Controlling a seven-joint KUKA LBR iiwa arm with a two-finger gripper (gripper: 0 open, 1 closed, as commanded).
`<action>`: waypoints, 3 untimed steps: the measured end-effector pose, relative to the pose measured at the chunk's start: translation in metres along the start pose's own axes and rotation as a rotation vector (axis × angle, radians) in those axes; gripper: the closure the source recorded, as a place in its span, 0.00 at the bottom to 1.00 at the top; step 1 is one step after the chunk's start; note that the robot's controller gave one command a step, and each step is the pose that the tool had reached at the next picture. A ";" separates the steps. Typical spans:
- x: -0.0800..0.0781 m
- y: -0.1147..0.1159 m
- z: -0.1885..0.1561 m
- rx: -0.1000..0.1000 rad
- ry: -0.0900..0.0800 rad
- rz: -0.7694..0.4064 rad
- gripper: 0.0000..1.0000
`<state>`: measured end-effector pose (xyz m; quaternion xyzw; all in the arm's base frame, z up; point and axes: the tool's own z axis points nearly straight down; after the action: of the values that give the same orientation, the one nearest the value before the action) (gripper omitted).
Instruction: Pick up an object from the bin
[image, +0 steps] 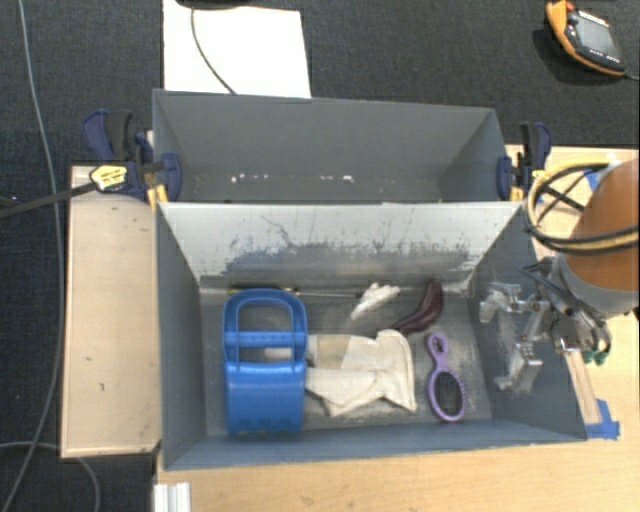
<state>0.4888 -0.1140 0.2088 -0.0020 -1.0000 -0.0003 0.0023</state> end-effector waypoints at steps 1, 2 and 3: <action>-0.002 0.001 -0.003 0.001 -0.008 -0.008 0.00; -0.013 0.059 0.101 0.003 -0.010 -0.297 0.00; -0.011 0.110 0.046 0.007 -0.020 -0.497 0.00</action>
Offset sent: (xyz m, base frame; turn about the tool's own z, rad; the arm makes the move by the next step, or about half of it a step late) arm 0.0155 0.0791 -0.1388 -0.4009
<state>0.5002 -0.0043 0.1627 0.2442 -0.9697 0.0027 -0.0077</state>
